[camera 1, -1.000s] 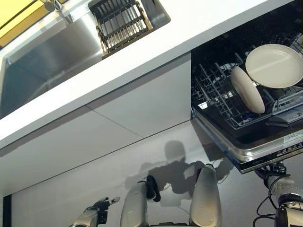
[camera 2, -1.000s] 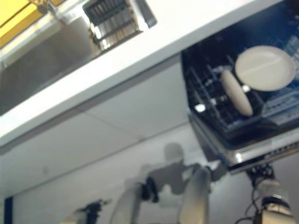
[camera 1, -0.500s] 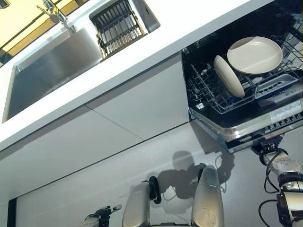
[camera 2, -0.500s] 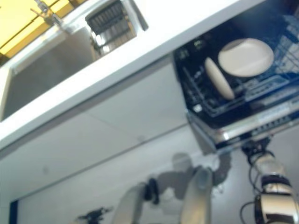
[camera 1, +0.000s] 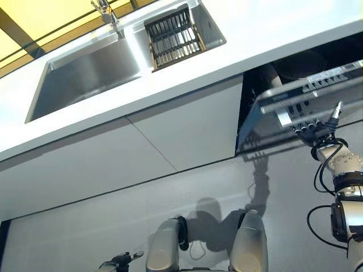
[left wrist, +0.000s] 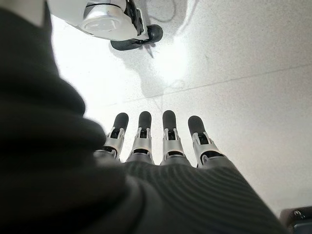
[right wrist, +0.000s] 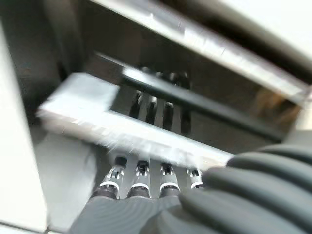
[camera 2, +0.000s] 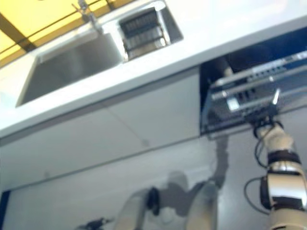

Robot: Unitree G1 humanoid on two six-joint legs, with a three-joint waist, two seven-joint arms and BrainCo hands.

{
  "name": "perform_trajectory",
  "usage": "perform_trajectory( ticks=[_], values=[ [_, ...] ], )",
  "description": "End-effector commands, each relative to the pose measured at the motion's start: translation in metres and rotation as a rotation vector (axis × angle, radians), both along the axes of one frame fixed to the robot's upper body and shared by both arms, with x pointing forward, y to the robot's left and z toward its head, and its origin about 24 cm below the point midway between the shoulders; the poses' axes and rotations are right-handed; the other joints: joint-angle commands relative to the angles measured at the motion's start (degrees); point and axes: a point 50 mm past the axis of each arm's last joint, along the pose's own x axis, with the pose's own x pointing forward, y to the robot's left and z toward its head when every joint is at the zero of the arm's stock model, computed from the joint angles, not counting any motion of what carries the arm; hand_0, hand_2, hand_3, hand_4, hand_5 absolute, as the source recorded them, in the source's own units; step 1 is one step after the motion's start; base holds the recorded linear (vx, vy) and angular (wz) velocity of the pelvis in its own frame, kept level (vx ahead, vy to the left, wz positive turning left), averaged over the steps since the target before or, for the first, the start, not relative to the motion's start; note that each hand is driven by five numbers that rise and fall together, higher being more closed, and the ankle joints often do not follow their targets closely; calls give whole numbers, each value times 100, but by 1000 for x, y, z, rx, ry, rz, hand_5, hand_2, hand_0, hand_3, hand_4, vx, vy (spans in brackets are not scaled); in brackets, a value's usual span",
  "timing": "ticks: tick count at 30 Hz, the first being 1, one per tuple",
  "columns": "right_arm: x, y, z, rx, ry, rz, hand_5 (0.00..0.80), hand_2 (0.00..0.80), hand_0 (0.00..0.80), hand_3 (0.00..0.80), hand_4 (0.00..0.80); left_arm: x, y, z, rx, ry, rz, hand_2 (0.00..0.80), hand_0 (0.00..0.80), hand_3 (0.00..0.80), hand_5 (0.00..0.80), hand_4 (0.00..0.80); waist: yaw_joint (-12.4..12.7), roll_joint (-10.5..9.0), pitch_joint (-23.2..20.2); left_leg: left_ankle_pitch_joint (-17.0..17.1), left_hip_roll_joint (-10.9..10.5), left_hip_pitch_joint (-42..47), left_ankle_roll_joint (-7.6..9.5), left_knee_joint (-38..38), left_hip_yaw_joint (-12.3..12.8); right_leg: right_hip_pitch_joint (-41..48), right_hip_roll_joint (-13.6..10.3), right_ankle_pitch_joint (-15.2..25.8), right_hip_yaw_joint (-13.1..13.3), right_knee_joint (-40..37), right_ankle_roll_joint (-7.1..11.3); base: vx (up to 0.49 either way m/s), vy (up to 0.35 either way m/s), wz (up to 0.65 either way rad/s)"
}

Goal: Take plates into dishwasher

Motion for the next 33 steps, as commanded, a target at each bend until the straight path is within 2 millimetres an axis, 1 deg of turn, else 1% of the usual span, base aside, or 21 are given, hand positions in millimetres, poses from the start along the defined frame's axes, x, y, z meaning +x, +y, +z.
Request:
perform_trajectory(
  ticks=[1, 2, 4, 6, 7, 10, 12, 13, 15, 16, 18, 21, 22, 23, 25, 26, 28, 29, 30, 31, 33],
  values=[
    [18, 13, 45, -37, -175, 64, 0, 0, 0, 0, 0, -6, 35, 8, 132, 30, -60, 0, 0, 0, 0, 0, 229, -479, -388, -147, 54, 203, 416, 718, 252, 649, 229, 95, -46, -422, -346, 45, -26, 0],
    [16, 11, 40, -51, -149, 57, 0, 0, 0, 0, 0, -6, 36, 9, 133, 30, -58, 0, 0, 0, 0, 0, 224, -503, -399, -133, 74, 236, 409, 677, 265, 691, 239, 115, -58, -472, -336, 62, -17, -4],
    [9, 4, 20, -66, -68, 41, 0, 0, 0, 0, 0, -8, 39, 9, 142, 36, -55, 0, 0, 0, 0, 0, 213, -589, -453, -92, 109, 390, 395, 485, 312, 877, 294, 196, -77, -698, -299, 75, -19, 1],
    [4, 2, 6, -75, -16, 30, 0, 0, 0, 0, 0, -9, 41, 9, 146, 40, -51, 0, 0, 0, 0, 0, 203, -639, -491, -62, 135, 501, 381, 332, 347, 989, 320, 250, -96, -851, -270, 74, -23, -2],
    [-2, 0, -11, -91, 50, 27, 0, 0, 0, 0, 0, -11, 43, 9, 150, 45, -47, 0, 0, 0, 0, 0, 200, -702, -553, -14, 151, 636, 359, 130, 390, 1143, 354, 332, -123, -1079, -231, 104, -28, -4],
    [-17, -2, -44, -157, 182, 52, 0, 0, 0, 0, 0, -14, 44, 9, 147, 54, -40, 0, 0, 0, 0, 0, 185, -801, -701, 168, 142, 912, 306, -407, 471, 1428, 418, 551, -179, -1648, -165, 88, -2, -6],
    [-31, -1, -72, -203, 294, 87, 0, 0, 0, 0, 0, -16, 44, 8, 146, 60, -31, 0, 0, 0, 0, 0, 148, -866, -807, 247, 116, 1182, 261, -912, 496, 1670, 467, 685, -186, -2110, -78, 72, 23, -11],
    [-32, -1, -74, -206, 303, 89, 0, 0, 0, 0, 0, -16, 44, 8, 147, 60, -30, 0, 0, 0, 0, 0, 147, -882, -832, 299, 104, 1198, 261, -1002, 503, 1682, 468, 746, -186, -2202, -74, 56, 33, -7],
    [-59, 5, -119, -309, 477, 179, 0, 0, 0, 0, 0, -15, 47, 9, 146, 68, -22, 0, 0, 0, 0, 0, 90, -983, -1016, 478, 36, 1520, 207, -1745, 519, 1989, 545, 1001, -218, -2904, 52, 39, 42, -6],
    [-65, 6, -129, -335, 525, 195, 0, 0, 0, 0, 0, -15, 48, 9, 143, 66, -15, 0, 0, 0, 0, 0, 82, -1012, -1070, 590, 14, 1558, 195, -1928, 518, 2016, 551, 1114, -217, -3063, 77, 26, 46, -2],
    [-91, 11, -161, -407, 638, 255, 0, 0, 0, 0, 0, -13, 49, 10, 141, 62, 5, 0, 0, 0, 0, 0, 52, -1050, -1229, 821, -18, 1735, 143, -2532, 490, 2160, 615, 1333, -236, -3555, 170, 24, 47, 6],
    [-124, 16, -193, -476, 761, 293, 0, 0, 0, 0, 0, -8, 47, 11, 146, 52, 2, 0, 0, 0, 0, 0, 50, -1088, -1404, 1048, -31, 1932, 108, -3133, 461, 2323, 657, 1550, -302, -4012, 244, 18, 52, 11],
    [-136, 25, -208, -468, 793, 310, 0, 0, 0, 0, 0, -6, 44, 10, 146, 51, -5, 0, 0, 0, 0, 0, 54, -1105, -1477, 1123, -35, 2006, 87, -3353, 461, 2398, 674, 1628, -370, -4197, 268, 15, 52, 13],
    [-142, 31, -215, -445, 798, 328, 0, 0, 0, 0, 0, -4, 42, 9, 141, 50, -11, 0, 0, 0, 0, 0, 54, -1115, -1513, 1170, -41, 2052, 78, -3472, 458, 2448, 685, 1674, -409, -4294, 280, 20, 56, 12],
    [-159, 55, -237, -376, 813, 347, 0, 0, 0, 0, 0, -3, 35, 7, 125, 57, -29, 0, 0, 0, 0, 0, 42, -1131, -1622, 1296, -50, 2150, 54, -3799, 472, 2517, 714, 1766, -480, -4520, 321, 15, 46, 10],
    [-163, 60, -241, -368, 826, 357, 0, 0, 0, 0, 0, -4, 33, 6, 118, 62, -35, 0, 0, 0, 0, 0, 41, -1134, -1651, 1313, -50, 2163, 46, -3848, 476, 2518, 715, 1783, -493, -4554, 334, -29, 44, 10],
    [-183, 91, -263, -379, 896, 430, 0, 0, 0, 0, 0, -5, 19, 1, 91, 90, -70, 0, 0, 0, 0, 0, 45, -1129, -1766, 1326, -54, 2114, 44, -3948, 458, 2521, 739, 1736, -561, -4555, 330, -55, 38, 12],
    [-187, 97, -267, -373, 913, 435, 0, 0, 0, 0, 0, -5, 17, 0, 87, 94, -77, 0, 0, 0, 0, 0, 41, -1134, -1785, 1321, -57, 2110, 51, -3947, 453, 2523, 743, 1730, -571, -4555, 326, -31, 23, 7],
    [-202, 109, -278, -403, 986, 473, 0, 0, 0, 0, 0, -6, 8, -2, 69, 111, -101, 0, 0, 0, 0, 0, 42, -1144, -1823, 1290, -75, 2128, 74, -3924, 448, 2550, 746, 1710, -605, -4554, 315, 0, 0, 0],
    [-209, 114, -283, -478, 1027, 529, 0, 0, 0, 0, 0, -6, 1, -5, 50, 121, -115, 0, 0, 0, 0, 0, 51, -1144, -1841, 1272, -79, 2152, 86, -3922, 449, 2581, 740, 1695, -635, -4552, 311, -5, 26, 4],
    [-220, 125, -290, -528, 1107, 580, 0, 0, 0, 0, 0, -5, -13, -8, 22, 139, -147, 0, 0, 0, 0, 0, 79, -1145, -1883, 1248, -81, 2179, 109, -3939, 464, 2629, 730, 1665, -680, -4555, 312, 0, 24, 5]
  ],
)
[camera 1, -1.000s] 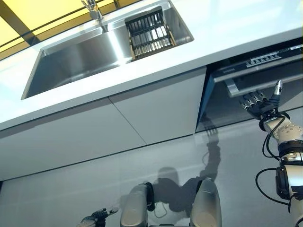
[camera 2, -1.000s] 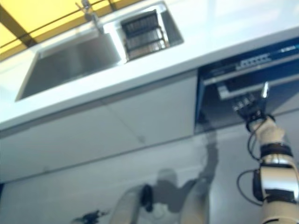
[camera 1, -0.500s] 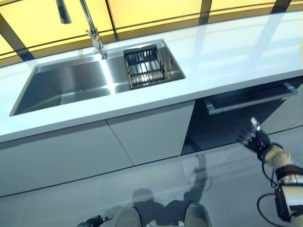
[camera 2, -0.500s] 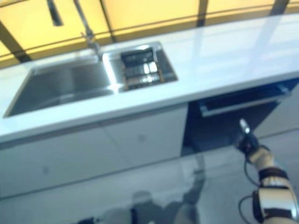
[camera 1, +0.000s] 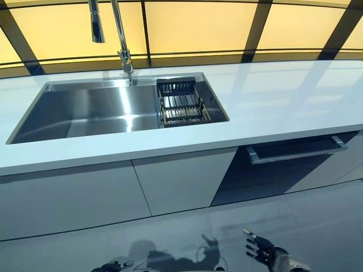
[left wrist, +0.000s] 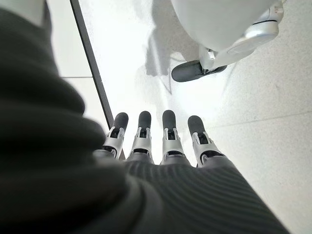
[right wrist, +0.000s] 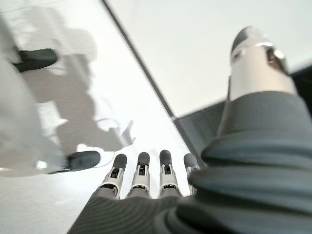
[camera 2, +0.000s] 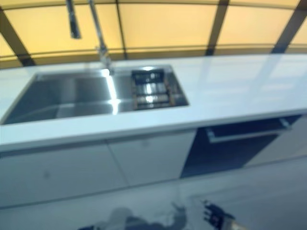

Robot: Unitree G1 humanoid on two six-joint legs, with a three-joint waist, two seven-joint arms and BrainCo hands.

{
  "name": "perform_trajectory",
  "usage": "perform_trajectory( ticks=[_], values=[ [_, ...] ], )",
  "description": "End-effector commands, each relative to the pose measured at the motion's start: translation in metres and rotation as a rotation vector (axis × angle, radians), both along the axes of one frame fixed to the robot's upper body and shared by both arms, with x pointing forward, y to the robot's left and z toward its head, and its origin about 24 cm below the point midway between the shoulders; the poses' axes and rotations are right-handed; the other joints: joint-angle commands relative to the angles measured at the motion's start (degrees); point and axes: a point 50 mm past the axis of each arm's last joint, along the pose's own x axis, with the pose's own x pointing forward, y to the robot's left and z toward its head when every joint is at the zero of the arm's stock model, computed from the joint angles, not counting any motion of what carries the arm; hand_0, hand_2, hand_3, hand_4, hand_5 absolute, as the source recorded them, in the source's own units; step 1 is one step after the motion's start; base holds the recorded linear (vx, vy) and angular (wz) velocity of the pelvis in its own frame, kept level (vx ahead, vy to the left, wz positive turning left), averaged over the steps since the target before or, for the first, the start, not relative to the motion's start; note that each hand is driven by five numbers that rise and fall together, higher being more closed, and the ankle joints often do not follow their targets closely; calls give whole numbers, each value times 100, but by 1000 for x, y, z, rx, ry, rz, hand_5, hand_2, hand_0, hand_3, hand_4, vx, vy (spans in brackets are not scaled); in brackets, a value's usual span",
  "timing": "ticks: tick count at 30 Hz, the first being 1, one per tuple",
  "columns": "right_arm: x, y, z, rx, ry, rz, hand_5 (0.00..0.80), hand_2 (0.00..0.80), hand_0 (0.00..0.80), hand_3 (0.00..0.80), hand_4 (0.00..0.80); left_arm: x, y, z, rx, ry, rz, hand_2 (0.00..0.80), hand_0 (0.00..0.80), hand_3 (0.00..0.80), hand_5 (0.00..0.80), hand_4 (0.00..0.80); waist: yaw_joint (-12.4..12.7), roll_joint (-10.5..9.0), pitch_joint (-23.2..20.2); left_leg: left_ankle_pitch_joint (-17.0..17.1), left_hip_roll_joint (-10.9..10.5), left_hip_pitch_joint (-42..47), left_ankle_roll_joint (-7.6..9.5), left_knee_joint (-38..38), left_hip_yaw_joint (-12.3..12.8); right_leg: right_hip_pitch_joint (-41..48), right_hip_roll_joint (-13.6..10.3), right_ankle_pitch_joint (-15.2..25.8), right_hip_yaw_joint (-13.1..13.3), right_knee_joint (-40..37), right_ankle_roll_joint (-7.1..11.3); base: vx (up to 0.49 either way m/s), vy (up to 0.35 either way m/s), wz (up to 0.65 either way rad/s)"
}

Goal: Take plates into dishwasher

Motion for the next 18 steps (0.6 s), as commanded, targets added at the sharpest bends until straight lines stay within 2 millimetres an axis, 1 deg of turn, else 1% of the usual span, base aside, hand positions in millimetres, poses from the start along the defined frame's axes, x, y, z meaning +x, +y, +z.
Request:
perform_trajectory(
  ticks=[1, 3, 4, 5, 9, 12, 18],
  values=[
    [8, 2, 0, -132, 32, 101, 0, 0, 0, 0, 0, 15, -17, -2, -23, 33, -88, 0, 0, 0, 0, 0, 25, 5, 85, 4, -48, 24, 291, -13, 211, -8, 96, 102, -80, 0, -118, -2, 24, 5],
    [1, 9, -5, -195, 86, 123, 0, 0, 0, 0, 0, 16, -33, -5, -56, 37, -149, 0, 0, 0, 0, 0, 48, 2, 44, -29, -64, 61, 314, -22, 194, 38, 86, 86, -103, 0, -102, 1, 25, 4],
    [-1, 11, -6, -229, 102, 179, 0, 0, 0, 0, 0, 16, -42, -6, -77, 40, -204, 0, 0, 0, 0, 0, 57, 0, 25, -48, -82, 82, 337, -22, 192, 60, 79, 87, -105, 0, -88, 6, 27, 4],
    [-3, 14, -6, -228, 117, 220, 0, 0, 0, 0, 0, 16, -44, -6, -65, 38, -200, 0, 0, 0, 0, 0, 56, 1, 18, -56, -87, 100, 349, -22, 197, 78, 68, 89, -106, 0, -78, 7, 26, 5],
    [-6, 20, -8, -207, 139, 316, 0, 0, 0, 0, 0, 17, -36, -5, -27, 20, -175, 0, 0, 0, 0, 0, 83, -7, 29, -85, -104, 159, 362, -22, 170, 137, 43, 81, -113, 0, -54, 9, 4, 3],
    [-8, 18, -9, -213, 151, 316, 0, 0, 0, 0, 0, 20, -34, -4, -30, 7, -156, 0, 0, 0, 0, 0, 98, 9, 39, -97, -113, 185, 371, -22, 148, 148, 35, 92, -109, 0, -28, 6, -2, 1],
    [-13, 17, -10, -215, 167, 297, 0, 0, 0, 0, 0, 18, -38, -4, -75, -5, -146, 0, 0, 0, 0, 0, 93, 46, 31, -118, -131, 219, 390, -22, 138, 158, 26, 98, -93, 0, -1, 0, 0, 0]
  ],
)
